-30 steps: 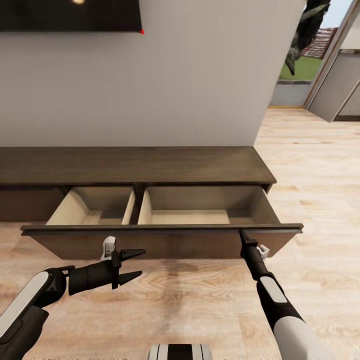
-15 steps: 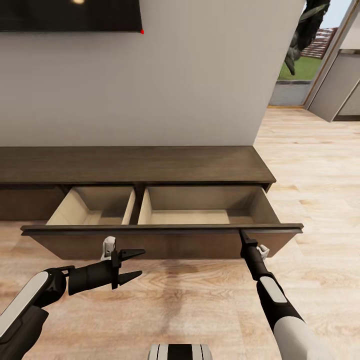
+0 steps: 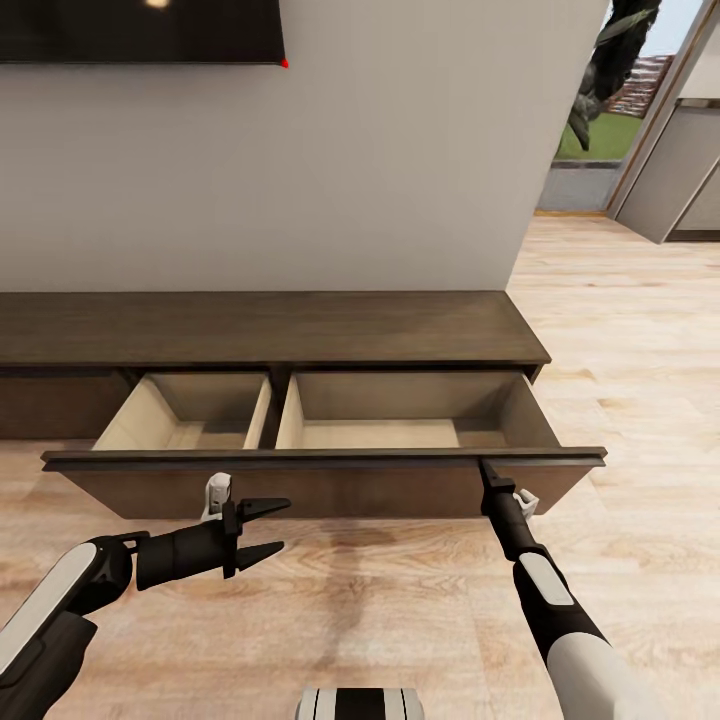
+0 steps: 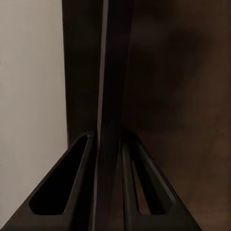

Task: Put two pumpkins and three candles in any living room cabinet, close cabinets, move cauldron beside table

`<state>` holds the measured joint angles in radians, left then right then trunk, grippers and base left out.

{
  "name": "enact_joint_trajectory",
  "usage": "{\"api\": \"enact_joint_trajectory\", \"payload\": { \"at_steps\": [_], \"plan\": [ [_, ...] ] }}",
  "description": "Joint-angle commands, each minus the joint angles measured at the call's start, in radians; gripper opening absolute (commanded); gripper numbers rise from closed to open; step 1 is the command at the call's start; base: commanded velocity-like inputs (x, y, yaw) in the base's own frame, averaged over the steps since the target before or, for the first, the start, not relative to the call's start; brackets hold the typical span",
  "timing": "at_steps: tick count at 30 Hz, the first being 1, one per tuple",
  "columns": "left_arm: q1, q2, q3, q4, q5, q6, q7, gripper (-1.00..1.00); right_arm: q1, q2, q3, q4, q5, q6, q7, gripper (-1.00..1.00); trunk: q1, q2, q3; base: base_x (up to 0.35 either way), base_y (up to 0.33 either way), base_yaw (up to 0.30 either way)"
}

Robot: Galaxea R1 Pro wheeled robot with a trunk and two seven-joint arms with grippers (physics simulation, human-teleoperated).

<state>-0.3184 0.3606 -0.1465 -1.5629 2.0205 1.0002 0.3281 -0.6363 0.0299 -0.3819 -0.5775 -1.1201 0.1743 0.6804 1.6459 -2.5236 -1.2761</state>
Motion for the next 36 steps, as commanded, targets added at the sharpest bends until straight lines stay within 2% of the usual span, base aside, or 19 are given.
{"api": "enact_joint_trajectory", "payload": {
  "at_steps": [1, 36],
  "plan": [
    [-0.001, 0.001, -0.001, -0.001, 0.01, 0.0, 0.009, 1.0, 0.0, 0.001, -0.005, 0.016, -0.003, 0.009, 0.002, -1.0, 0.0, 0.0, -0.001, 0.0, 0.0, 0.0],
    [-0.001, 0.001, -0.001, 0.0, 0.01, 0.0, 0.009, 1.0, 0.0, -0.001, -0.006, 0.016, -0.003, 0.019, 0.002, -1.0, 0.0, 0.0, -0.001, -0.022, 0.0, 0.0]
  ]
}}
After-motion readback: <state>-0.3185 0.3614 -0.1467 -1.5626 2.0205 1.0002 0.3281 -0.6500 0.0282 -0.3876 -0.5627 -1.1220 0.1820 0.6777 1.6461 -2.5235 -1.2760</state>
